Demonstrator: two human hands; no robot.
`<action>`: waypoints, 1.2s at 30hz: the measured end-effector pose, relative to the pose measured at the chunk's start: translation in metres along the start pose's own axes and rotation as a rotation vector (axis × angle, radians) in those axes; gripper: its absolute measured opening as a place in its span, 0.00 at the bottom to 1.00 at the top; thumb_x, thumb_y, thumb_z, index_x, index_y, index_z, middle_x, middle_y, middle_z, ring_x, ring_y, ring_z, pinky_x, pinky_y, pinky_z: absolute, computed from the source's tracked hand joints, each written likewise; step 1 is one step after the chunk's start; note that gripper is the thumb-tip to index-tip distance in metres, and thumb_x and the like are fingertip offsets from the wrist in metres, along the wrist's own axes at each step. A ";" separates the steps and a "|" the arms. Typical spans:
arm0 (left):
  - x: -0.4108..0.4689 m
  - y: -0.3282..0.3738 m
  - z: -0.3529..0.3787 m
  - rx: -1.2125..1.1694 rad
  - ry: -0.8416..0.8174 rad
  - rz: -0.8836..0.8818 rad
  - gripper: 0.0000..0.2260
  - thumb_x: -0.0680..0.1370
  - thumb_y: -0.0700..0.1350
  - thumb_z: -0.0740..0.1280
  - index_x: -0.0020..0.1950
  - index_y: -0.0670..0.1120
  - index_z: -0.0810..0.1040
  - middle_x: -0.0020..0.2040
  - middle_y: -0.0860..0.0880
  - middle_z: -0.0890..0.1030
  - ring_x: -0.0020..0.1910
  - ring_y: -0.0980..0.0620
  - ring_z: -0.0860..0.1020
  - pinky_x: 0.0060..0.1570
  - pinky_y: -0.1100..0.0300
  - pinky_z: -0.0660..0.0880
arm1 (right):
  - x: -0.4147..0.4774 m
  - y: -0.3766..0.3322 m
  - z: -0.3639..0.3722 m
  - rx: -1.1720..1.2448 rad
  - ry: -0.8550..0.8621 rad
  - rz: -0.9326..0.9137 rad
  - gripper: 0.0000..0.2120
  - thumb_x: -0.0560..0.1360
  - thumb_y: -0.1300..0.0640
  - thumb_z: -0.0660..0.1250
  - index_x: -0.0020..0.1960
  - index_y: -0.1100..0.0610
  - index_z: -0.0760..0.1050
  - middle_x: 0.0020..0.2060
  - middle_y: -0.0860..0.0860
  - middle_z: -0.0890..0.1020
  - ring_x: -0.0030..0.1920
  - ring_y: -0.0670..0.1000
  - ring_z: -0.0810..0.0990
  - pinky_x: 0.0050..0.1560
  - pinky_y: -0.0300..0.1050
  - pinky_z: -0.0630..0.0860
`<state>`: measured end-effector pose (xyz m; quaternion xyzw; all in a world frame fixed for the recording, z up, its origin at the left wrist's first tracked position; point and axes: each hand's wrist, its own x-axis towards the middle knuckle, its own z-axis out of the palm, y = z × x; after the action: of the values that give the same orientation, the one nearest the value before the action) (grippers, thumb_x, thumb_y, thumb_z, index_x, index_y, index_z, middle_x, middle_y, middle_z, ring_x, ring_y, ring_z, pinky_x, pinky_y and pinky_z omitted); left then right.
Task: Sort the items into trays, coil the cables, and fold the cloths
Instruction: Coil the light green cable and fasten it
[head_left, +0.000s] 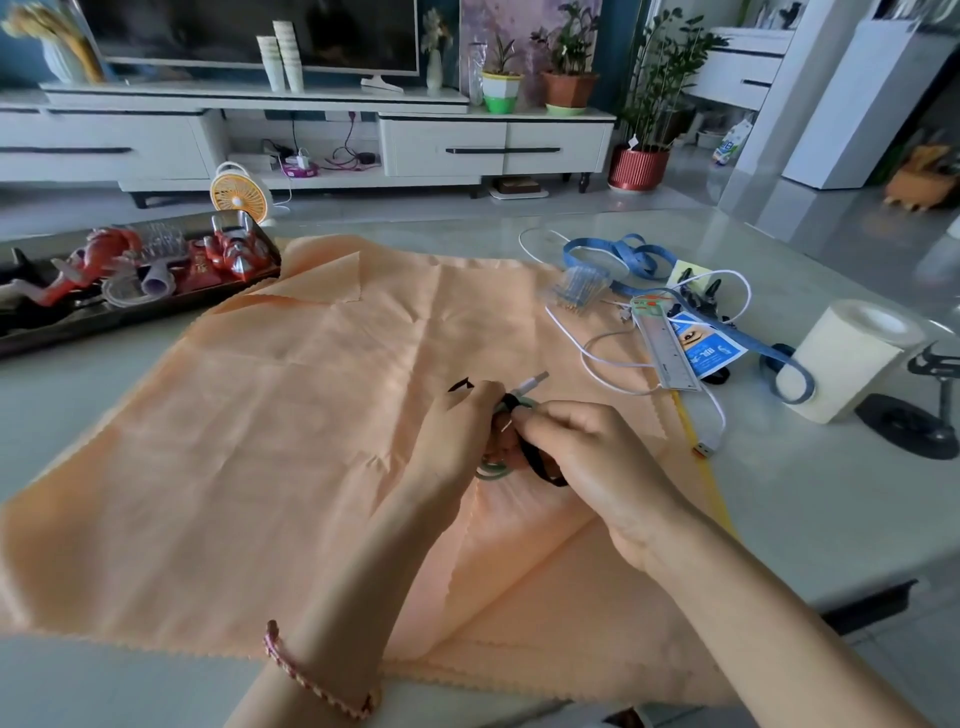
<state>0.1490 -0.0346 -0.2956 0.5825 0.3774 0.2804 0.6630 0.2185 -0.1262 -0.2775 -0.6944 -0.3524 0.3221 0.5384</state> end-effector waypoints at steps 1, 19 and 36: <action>0.000 0.000 0.000 0.019 0.020 0.002 0.09 0.77 0.41 0.59 0.38 0.41 0.72 0.27 0.47 0.68 0.26 0.52 0.65 0.25 0.65 0.64 | -0.001 0.001 -0.003 -0.042 -0.030 -0.026 0.11 0.76 0.59 0.64 0.38 0.63 0.80 0.32 0.57 0.81 0.33 0.49 0.76 0.37 0.35 0.68; -0.011 -0.006 0.014 0.118 -0.170 0.117 0.20 0.76 0.38 0.58 0.24 0.47 0.60 0.21 0.54 0.61 0.21 0.55 0.58 0.23 0.65 0.57 | 0.000 0.015 -0.040 -1.048 0.204 -0.768 0.12 0.64 0.60 0.74 0.46 0.61 0.78 0.45 0.56 0.78 0.45 0.59 0.77 0.45 0.52 0.70; -0.016 -0.010 0.021 0.314 -0.217 0.298 0.18 0.79 0.42 0.59 0.29 0.41 0.66 0.23 0.53 0.63 0.24 0.57 0.60 0.24 0.67 0.58 | 0.006 0.013 -0.061 -0.077 -0.316 0.066 0.13 0.69 0.70 0.69 0.51 0.59 0.80 0.44 0.53 0.80 0.46 0.48 0.75 0.51 0.40 0.69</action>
<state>0.1568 -0.0611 -0.3021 0.7545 0.2529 0.2489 0.5521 0.2739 -0.1555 -0.2778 -0.6664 -0.4217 0.4313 0.4382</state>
